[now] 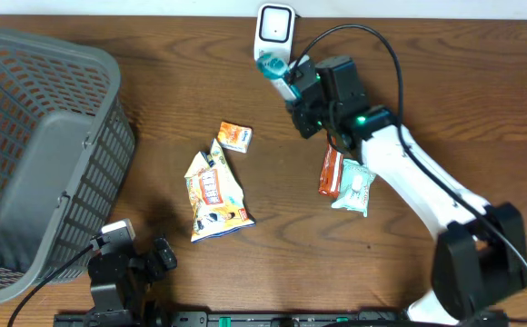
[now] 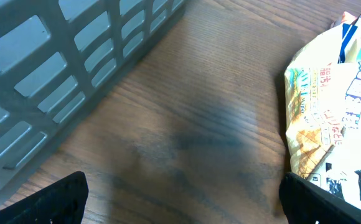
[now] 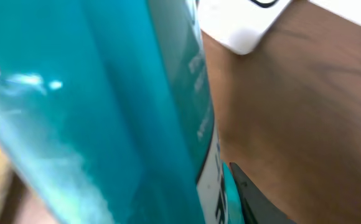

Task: Scan the item barcode
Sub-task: 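Carry the bottle up to the white scanner device at the top, then move the bottle away from the scanner to the right table edge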

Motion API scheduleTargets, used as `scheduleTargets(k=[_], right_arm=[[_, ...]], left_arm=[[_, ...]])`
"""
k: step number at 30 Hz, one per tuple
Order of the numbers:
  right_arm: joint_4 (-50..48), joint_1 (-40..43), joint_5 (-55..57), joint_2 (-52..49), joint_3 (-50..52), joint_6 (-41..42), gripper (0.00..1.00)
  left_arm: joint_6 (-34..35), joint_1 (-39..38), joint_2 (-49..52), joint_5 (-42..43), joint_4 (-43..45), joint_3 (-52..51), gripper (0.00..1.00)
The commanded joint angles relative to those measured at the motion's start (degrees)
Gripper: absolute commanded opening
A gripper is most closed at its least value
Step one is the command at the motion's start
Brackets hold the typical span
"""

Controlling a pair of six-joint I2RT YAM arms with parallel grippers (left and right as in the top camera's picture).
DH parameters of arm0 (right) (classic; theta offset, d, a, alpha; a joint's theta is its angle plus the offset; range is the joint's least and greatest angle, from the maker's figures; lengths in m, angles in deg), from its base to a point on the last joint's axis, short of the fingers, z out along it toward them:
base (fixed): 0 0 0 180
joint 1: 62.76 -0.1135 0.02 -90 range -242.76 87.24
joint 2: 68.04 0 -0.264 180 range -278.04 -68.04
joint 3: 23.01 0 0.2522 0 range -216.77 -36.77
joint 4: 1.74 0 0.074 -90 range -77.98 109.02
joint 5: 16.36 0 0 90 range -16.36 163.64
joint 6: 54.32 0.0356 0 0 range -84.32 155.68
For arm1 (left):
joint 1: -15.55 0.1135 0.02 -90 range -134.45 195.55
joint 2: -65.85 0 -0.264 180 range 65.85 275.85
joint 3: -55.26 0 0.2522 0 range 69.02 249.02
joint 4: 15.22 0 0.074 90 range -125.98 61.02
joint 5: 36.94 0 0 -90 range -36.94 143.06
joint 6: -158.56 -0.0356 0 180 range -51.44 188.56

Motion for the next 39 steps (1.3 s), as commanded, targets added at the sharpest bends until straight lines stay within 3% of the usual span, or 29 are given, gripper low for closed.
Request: scheduleTargets(k=[1,10,16,22,35,39], right_arm=[[-2.9,0.2,7.7,-4.7,-5.4,-1.4,0.01],[4.0,0.2,23.2,-28.6,-39.3,-14.2,0.05],[4.3,0.2,31.5,-40.3,-53.3,-22.3,0.05],[0.9,0.3,33.3,-41.8,-54.3,-24.8,0.12],[-2.2,0.2,32.0,-41.8,-54.3,-25.2,0.11],[2.3,0.0,33.8,-40.8,-54.6,-22.8,0.10]], left_arm=[[-1.2,0.3,-0.1,-0.5,-2.6,-1.0,0.98],[-1.2,0.3,-0.1,-0.5,-2.6,-1.0,0.98],[-1.2,0.3,-0.1,-0.5,-2.6,-1.0,0.98],[-1.2,0.3,-0.1,-0.5,-2.6,-1.0,0.98],[-1.2,0.3,-0.1,-0.5,-2.6,-1.0,0.98],[-1.2,0.3,-0.1,-0.5,-2.6,-1.0,0.98]])
